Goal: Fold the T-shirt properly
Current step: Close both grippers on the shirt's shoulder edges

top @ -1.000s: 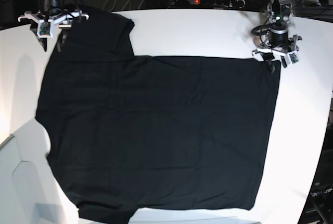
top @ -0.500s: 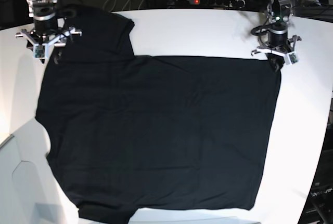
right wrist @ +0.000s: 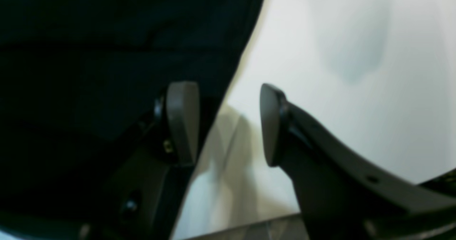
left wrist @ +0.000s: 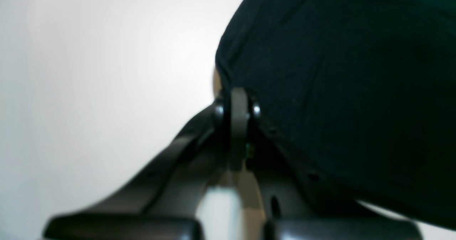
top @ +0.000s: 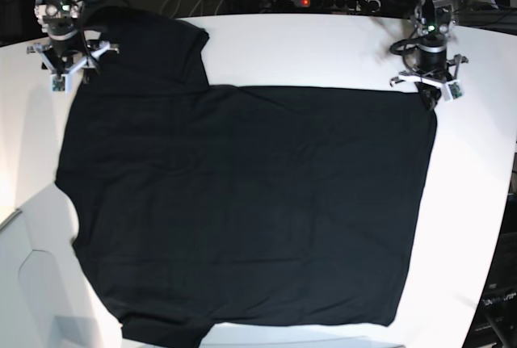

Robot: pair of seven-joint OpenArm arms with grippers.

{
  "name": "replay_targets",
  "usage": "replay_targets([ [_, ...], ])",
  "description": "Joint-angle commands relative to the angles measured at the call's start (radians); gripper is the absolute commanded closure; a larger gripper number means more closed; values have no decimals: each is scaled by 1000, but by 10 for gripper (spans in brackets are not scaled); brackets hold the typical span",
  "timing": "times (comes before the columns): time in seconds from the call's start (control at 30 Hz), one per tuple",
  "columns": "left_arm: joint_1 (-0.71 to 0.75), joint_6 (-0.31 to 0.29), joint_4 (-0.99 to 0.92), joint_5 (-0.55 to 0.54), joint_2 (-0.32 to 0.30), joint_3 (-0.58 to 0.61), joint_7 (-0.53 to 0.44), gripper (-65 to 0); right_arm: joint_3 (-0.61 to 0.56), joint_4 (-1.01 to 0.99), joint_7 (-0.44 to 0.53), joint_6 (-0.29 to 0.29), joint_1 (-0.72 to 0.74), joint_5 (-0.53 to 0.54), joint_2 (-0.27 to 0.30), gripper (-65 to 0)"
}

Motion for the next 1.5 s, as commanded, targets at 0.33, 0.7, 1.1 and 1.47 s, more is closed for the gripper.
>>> replay_targets([
  [0.33,4,2,12,2,-17,-6,-4,0,-19,-8,13,15,-17,8,-4,-285],
  [0.7,6,3,12,4,-18,-6,-7,0,-28,-70,13,16,-9,8,0,-9],
  [1.1,10,3,71,4,-8,-98,-1,0,-25,116,21,85,-17,10,9,0],
  [1.47,21,3,137,4,-18,-100,-1,0,-25,194,19,100,20,10,9,0],
])
